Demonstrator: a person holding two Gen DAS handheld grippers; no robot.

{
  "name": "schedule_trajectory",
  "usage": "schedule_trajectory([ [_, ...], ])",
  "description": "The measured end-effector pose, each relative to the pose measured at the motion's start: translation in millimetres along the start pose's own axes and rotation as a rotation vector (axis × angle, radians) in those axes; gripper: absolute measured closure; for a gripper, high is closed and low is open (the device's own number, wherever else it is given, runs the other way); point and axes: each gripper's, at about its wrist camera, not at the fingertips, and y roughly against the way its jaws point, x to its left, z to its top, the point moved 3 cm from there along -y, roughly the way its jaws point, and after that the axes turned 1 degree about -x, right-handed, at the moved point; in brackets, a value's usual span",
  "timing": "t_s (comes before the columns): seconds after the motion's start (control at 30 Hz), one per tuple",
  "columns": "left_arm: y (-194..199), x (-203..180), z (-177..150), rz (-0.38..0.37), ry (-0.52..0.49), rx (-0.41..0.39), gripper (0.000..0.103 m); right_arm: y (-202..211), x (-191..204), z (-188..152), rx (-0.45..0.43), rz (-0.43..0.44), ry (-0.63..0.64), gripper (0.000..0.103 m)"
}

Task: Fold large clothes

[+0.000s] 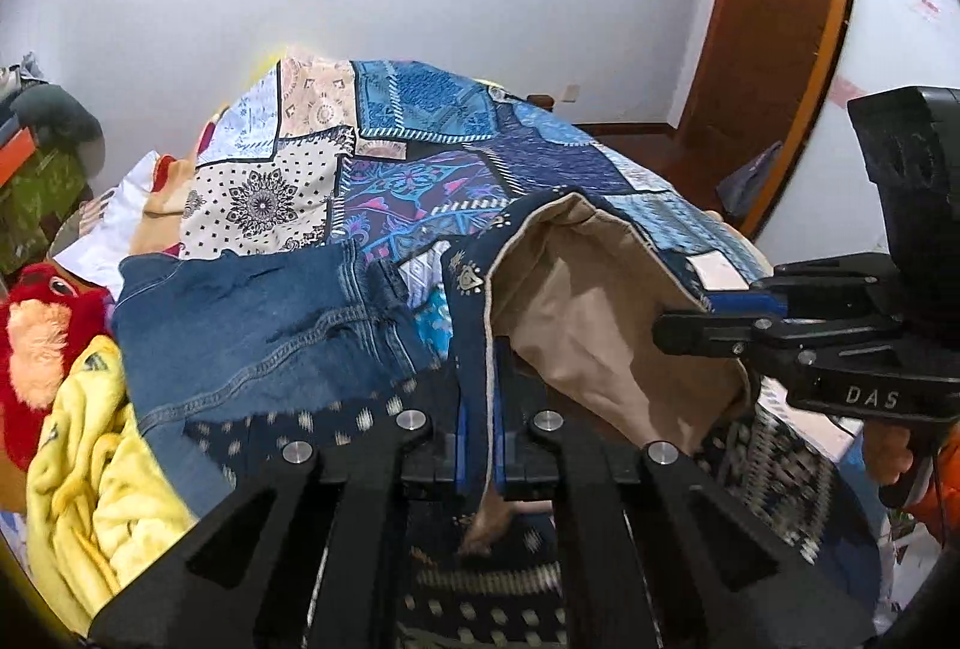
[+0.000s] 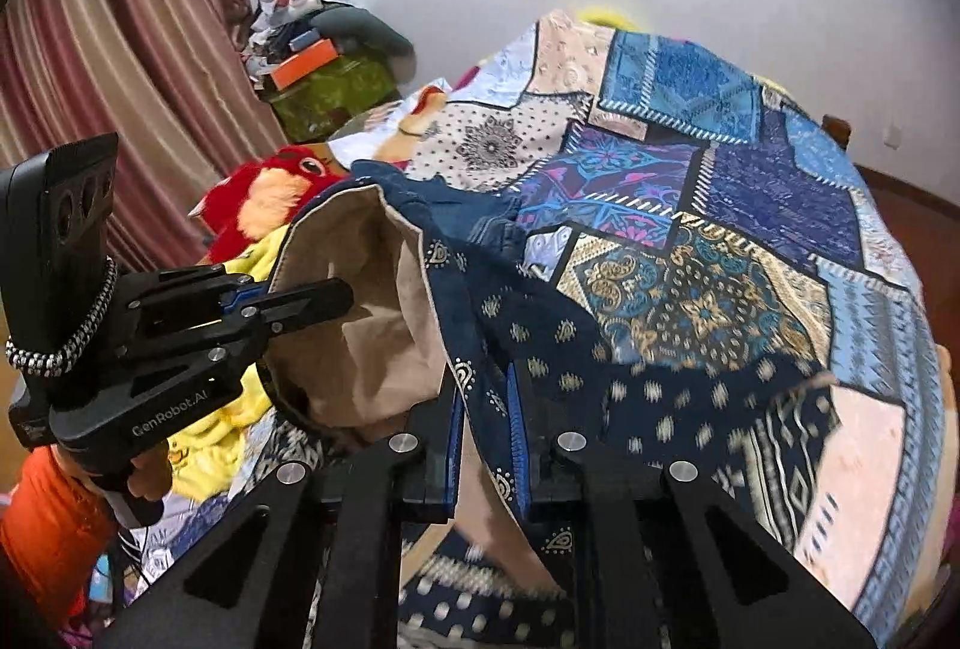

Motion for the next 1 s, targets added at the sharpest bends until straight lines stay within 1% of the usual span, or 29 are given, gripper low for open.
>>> schedule_trajectory([
  [0.13,25.9,-13.5,-22.6,-0.009,0.001,0.007,0.098,25.3,7.6,-25.2,0.005,0.012,-0.016,0.092],
  [0.27,37.2,-23.5,-49.6,-0.024,0.007,0.037,0.098,38.8,12.4,-51.1,0.024,0.015,-0.028,0.092],
  [0.43,43.9,-34.7,-92.3,-0.058,0.010,0.102,0.098,46.8,17.1,-89.3,0.068,0.022,-0.042,0.092],
  [0.5,43.1,-40.1,-113.7,-0.082,0.017,0.143,0.098,48.3,20.7,-105.4,0.085,0.015,-0.037,0.092],
  [0.57,41.3,-44.5,-128.5,-0.085,0.016,0.171,0.098,48.7,23.8,-119.5,0.105,0.014,-0.034,0.092],
  [0.7,37.7,-51.3,-161.6,-0.086,0.004,0.228,0.098,48.9,32.1,-149.6,0.152,-0.014,0.005,0.092],
  [0.8,34.9,-50.5,-179.4,-0.063,-0.004,0.266,0.098,51.3,36.6,-166.5,0.176,-0.055,0.040,0.092],
  [0.87,35.2,-46.4,-190.1,-0.050,0.021,0.289,0.098,57.4,38.7,-175.9,0.179,-0.089,0.072,0.092],
  [1.0,47.5,-39.7,-200.5,-0.049,0.087,0.262,0.095,74.0,35.2,-183.5,0.173,-0.109,0.086,0.092],
])
